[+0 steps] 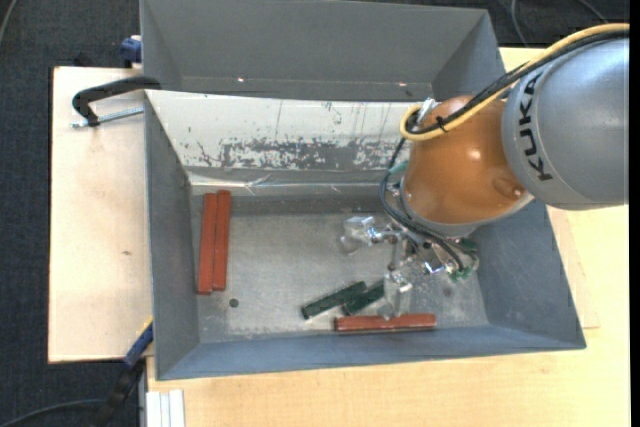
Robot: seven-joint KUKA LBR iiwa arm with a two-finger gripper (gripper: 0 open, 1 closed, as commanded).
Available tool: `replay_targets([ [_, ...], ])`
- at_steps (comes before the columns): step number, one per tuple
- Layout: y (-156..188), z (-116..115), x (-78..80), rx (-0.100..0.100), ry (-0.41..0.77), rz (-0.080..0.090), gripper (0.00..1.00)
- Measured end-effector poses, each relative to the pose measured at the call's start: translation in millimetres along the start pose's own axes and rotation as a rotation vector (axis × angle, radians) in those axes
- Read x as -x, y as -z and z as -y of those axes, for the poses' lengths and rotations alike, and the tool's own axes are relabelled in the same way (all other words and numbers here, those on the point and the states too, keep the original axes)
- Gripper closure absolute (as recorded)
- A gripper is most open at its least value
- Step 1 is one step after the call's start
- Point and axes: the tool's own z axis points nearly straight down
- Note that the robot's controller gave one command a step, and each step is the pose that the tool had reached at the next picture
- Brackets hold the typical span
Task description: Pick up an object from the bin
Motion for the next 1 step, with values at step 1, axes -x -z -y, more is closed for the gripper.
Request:
replay_targets([
  [1, 16.7, -72.2, 13.0, 0.003, 0.161, 0.008, 0.00],
])
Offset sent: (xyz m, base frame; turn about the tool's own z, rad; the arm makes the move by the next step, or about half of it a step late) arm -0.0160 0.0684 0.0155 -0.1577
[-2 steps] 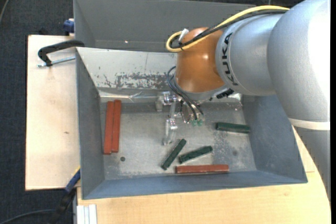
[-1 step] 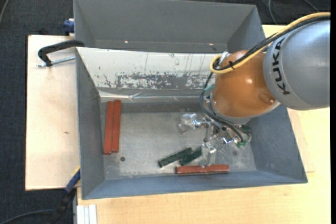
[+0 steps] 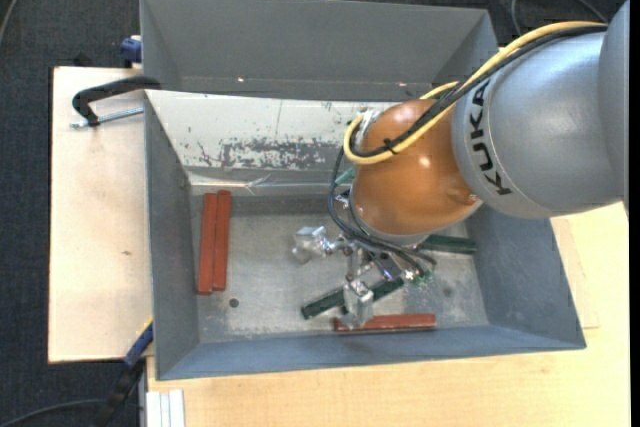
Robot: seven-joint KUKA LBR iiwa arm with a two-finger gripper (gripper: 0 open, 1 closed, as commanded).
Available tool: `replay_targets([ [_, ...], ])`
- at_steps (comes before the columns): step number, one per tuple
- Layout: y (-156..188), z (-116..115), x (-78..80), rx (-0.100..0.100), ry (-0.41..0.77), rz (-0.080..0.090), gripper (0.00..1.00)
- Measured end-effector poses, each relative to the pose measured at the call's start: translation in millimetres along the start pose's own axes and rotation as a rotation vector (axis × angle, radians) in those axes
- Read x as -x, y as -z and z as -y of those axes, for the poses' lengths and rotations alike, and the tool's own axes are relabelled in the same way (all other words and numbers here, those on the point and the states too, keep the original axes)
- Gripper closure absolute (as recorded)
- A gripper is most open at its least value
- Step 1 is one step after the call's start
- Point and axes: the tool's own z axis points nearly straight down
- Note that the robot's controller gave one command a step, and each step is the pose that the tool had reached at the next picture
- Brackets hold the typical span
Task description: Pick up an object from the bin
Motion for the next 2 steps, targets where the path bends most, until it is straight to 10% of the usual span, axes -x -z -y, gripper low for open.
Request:
replay_targets([
  [1, -47.4, 44.1, -25.5, -0.001, 0.138, -0.008, 0.00],
  [2, -46.2, 91.1, 5.0, -0.005, -0.057, 0.002, 0.00],
])
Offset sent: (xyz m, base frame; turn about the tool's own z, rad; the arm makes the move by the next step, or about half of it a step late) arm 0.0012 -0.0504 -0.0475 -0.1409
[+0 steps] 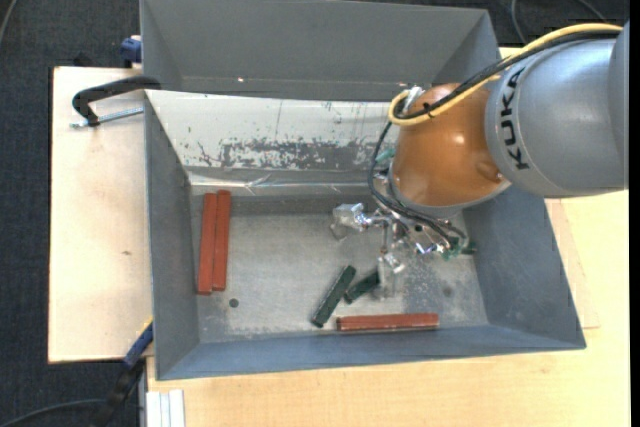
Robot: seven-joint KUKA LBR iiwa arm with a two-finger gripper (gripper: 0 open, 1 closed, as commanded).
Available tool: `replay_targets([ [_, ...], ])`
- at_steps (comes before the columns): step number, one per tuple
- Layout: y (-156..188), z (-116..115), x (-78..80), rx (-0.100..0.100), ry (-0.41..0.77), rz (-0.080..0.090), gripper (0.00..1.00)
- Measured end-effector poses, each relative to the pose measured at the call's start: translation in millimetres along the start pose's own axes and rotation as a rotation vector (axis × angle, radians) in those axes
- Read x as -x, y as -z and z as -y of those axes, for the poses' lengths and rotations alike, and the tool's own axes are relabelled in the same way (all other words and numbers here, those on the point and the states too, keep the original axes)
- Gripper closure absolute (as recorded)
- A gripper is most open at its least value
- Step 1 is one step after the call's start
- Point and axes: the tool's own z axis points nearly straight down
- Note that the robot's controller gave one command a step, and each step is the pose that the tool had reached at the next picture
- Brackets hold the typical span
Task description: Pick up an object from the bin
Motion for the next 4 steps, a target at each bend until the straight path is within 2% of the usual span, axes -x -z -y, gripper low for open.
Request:
replay_targets([
  [1, -0.4, -1.3, -0.5, 0.002, 0.001, -0.002, 1.00],
  [2, 63.4, -0.7, 3.0, -0.001, 0.000, 0.004, 1.00],
  [4, 79.5, -1.1, 7.0, 0.002, -0.001, -0.001, 1.00],
])
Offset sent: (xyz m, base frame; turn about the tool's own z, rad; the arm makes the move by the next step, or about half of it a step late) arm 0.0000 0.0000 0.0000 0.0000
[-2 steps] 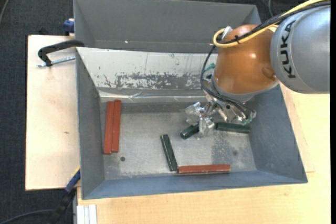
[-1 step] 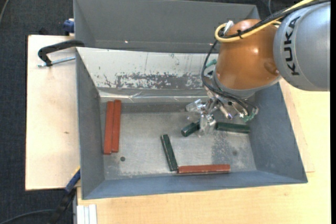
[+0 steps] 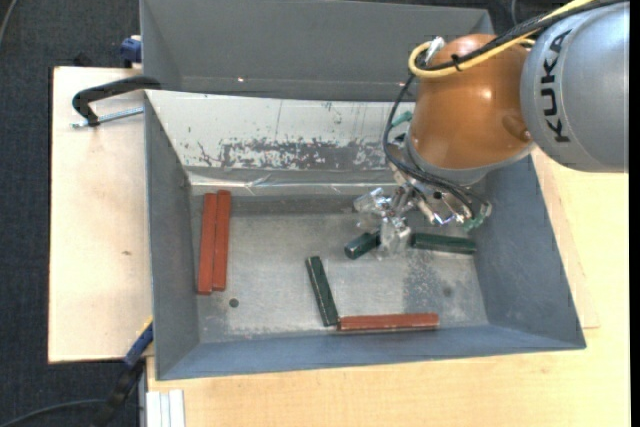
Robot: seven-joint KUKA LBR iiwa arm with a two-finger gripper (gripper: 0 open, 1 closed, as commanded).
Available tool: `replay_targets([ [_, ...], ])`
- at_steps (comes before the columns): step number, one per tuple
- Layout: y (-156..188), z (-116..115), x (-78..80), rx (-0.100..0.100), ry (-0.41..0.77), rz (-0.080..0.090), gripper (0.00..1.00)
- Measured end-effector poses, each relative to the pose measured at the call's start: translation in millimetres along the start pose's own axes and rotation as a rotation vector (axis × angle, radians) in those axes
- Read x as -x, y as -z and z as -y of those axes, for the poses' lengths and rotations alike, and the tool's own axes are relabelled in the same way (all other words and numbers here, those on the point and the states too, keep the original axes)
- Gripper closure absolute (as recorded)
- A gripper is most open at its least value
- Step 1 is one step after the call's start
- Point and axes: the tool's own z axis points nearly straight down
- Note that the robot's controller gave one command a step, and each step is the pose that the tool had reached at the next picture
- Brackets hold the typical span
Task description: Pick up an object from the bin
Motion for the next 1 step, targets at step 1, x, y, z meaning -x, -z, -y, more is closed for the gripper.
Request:
replay_targets([
  [1, 33.1, 0.0, 2.8, -0.002, -0.001, 0.003, 1.00],
])
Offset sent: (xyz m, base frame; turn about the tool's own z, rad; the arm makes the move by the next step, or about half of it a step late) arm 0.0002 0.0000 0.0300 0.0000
